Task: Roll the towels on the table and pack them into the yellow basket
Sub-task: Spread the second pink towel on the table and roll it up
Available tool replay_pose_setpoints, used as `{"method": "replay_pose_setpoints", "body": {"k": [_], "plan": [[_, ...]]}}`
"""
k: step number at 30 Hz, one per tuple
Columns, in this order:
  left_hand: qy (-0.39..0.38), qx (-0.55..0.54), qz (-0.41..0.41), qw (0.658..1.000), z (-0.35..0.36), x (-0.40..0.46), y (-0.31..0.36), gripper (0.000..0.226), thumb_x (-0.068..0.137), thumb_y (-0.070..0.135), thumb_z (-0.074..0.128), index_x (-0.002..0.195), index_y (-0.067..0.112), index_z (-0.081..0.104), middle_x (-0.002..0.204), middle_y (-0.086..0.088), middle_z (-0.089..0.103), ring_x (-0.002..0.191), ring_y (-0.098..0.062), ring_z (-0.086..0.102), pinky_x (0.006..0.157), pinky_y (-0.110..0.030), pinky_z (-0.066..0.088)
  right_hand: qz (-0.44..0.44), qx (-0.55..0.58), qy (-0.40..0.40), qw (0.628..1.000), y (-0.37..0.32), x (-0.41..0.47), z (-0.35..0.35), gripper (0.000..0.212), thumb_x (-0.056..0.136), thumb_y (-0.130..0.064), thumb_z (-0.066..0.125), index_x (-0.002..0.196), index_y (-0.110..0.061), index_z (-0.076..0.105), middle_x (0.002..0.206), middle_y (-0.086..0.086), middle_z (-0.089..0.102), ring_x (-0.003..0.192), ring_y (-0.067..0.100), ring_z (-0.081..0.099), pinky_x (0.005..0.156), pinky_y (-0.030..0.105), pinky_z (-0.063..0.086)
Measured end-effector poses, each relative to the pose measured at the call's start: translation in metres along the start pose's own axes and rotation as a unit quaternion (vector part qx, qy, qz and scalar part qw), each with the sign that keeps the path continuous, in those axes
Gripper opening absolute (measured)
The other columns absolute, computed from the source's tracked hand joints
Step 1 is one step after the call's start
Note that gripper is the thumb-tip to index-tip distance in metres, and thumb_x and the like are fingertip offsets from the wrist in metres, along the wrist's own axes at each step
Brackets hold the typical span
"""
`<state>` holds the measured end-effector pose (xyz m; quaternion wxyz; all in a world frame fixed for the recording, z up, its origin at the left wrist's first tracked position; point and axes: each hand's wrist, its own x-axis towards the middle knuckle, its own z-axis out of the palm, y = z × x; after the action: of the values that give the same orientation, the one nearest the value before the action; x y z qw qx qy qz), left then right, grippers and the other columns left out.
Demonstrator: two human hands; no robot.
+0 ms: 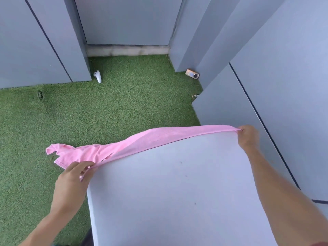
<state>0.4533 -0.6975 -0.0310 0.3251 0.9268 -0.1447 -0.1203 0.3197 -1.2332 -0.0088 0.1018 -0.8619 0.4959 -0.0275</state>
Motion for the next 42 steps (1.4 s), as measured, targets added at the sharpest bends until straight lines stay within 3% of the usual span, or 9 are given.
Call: {"method": "replay_pose_setpoints", "body": {"k": [2,4,11,17,26,33,38,42], "plan": [[0.008,0.008,-0.002,1.000,0.003,-0.006,0.003,0.013,0.086,0.017,0.068,0.099,0.015,0.069,0.084,0.004,0.061,0.068,-0.017,0.061,0.061,-0.037,0.049,0.028,0.015,0.013,0.999,0.012,-0.007,0.017,0.020,0.090,0.005,0.047,0.092,0.004,0.067,0.086,0.026,0.065,0.083,0.038,0.062,0.066,0.031,0.036],[0.017,0.012,0.000,1.000,0.005,-0.012,0.006,0.011,0.086,0.016,0.068,0.097,0.015,0.068,0.084,0.004,0.061,0.069,-0.015,0.060,0.061,-0.036,0.047,0.027,0.025,0.027,0.999,0.019,-0.009,0.023,0.023,0.092,0.003,0.045,0.101,0.003,0.066,0.095,0.026,0.066,0.088,0.039,0.061,0.069,0.031,0.037],[0.031,0.002,0.012,0.999,0.016,-0.049,0.002,0.007,0.085,0.008,0.067,0.084,0.013,0.063,0.081,0.004,0.056,0.076,-0.012,0.053,0.062,-0.023,0.039,0.036,0.041,0.051,0.997,0.052,-0.031,0.023,0.026,0.094,-0.001,0.041,0.106,0.002,0.064,0.098,0.026,0.065,0.090,0.039,0.060,0.072,0.035,0.040],[0.075,-0.026,0.007,0.997,0.033,-0.102,-0.003,0.012,0.081,0.001,0.070,0.080,0.011,0.063,0.082,-0.003,0.057,0.080,0.007,0.051,0.065,-0.003,0.036,0.019,0.075,0.060,0.995,0.098,-0.066,0.022,0.021,0.094,-0.002,0.045,0.102,0.001,0.064,0.095,0.023,0.067,0.091,0.038,0.061,0.076,0.037,0.043],[0.094,-0.069,0.037,0.992,0.058,-0.197,-0.007,0.015,0.084,0.001,0.067,0.083,0.014,0.060,0.085,-0.006,0.056,0.082,0.007,0.051,0.068,-0.001,0.037,0.046,0.114,0.091,0.988,0.167,-0.143,0.013,0.021,0.094,-0.003,0.047,0.107,0.000,0.064,0.104,0.022,0.067,0.099,0.037,0.060,0.084,0.037,0.042],[0.105,-0.103,0.060,0.987,0.076,-0.304,-0.004,0.034,0.085,0.002,0.067,0.083,0.032,0.053,0.082,-0.003,0.053,0.082,0.010,0.050,0.070,0.001,0.035,0.079,0.103,0.085,0.988,0.248,-0.228,-0.001,0.020,0.095,-0.007,0.046,0.103,-0.003,0.064,0.106,0.021,0.067,0.101,0.038,0.059,0.078,0.036,0.040],[0.093,-0.112,0.058,0.988,0.088,-0.384,0.000,0.047,0.084,0.001,0.067,0.079,0.043,0.046,0.083,-0.003,0.054,0.082,0.014,0.050,0.070,0.002,0.035,0.131,0.109,0.080,0.982,0.308,-0.302,-0.016,0.022,0.096,-0.011,0.044,0.108,-0.009,0.062,0.111,0.017,0.065,0.107,0.037,0.056,0.083,0.040,0.043],[0.090,-0.106,0.055,0.989,0.097,-0.436,0.005,0.033,0.084,0.003,0.068,0.074,0.030,0.052,0.083,-0.007,0.054,0.079,0.017,0.049,0.069,0.003,0.033,0.158,0.098,0.068,0.980,0.355,-0.350,-0.029,0.022,0.097,-0.014,0.044,0.109,-0.012,0.063,0.110,0.016,0.065,0.104,0.037,0.057,0.076,0.038,0.040]]}}
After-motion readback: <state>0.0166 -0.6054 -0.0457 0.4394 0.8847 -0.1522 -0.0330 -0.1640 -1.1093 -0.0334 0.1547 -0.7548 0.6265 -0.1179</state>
